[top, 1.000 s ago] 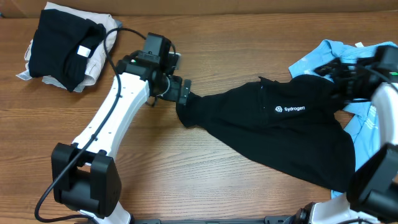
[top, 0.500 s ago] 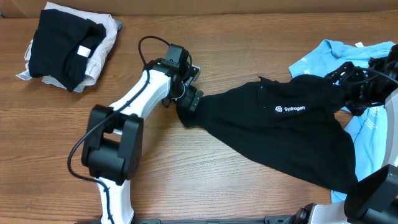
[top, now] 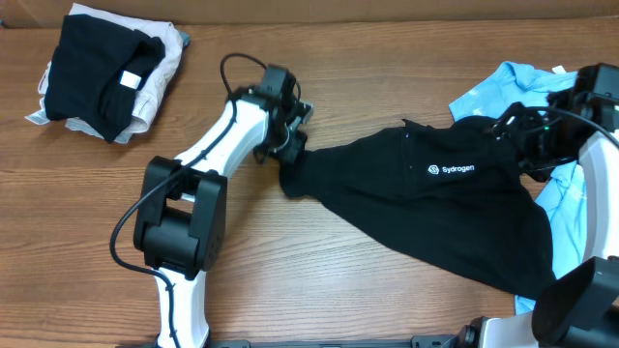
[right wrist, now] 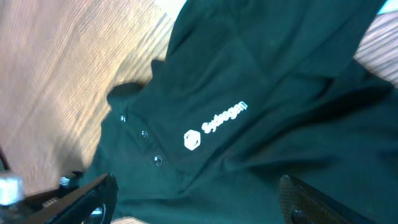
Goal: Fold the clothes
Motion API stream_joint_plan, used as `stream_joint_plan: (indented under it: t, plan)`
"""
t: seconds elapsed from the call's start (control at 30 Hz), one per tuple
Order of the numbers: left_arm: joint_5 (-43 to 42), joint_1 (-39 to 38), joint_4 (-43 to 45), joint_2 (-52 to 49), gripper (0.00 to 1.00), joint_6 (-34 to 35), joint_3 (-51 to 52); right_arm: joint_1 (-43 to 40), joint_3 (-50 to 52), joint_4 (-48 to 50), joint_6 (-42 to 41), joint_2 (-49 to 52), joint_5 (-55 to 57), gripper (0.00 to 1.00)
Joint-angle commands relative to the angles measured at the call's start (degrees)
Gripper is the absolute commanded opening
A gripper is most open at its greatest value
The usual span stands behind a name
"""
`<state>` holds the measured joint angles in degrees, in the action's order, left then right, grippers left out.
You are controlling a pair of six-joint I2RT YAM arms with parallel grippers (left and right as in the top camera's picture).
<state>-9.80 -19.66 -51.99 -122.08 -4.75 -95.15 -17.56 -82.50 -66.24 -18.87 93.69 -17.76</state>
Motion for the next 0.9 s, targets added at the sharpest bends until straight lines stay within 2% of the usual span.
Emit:
stream_joint_plan:
  t: [0.0,0.13,0.27,0.4,0.57,0.87]
  plan:
    - [-0.1,1.3,-5.5,1.2,0.04,4.0,-13.4,2.8,-1.1,-0.9,1.1,-0.8,0.8,0.86]
    - [-0.1,1.9,-17.4,1.1,0.04,7.9,-32.1,7.2,-0.8,-3.5,1.1,-0.8,0.8,0.87]
    - [-0.3,2.0,-24.0,1.2,0.04,10.5,-47.3,11.3,1.9,-2.9,0.7,-0.8,0.1,0.82]
    - [-0.1,1.9,-28.7,1.1,0.04,11.8,-58.3,15.3,6.1,-0.5,0.0,-0.8,0.1,0.8]
    - [0.9,1.9,-32.7,1.1,0.04,13.9,-65.0,21.1,12.0,3.4,-1.4,-1.0,0.2,0.76]
    - [9.6,1.9,-38.0,1.3,0.04,20.2,-68.1,29.9,23.0,9.3,-3.9,-1.2,3.7,0.75]
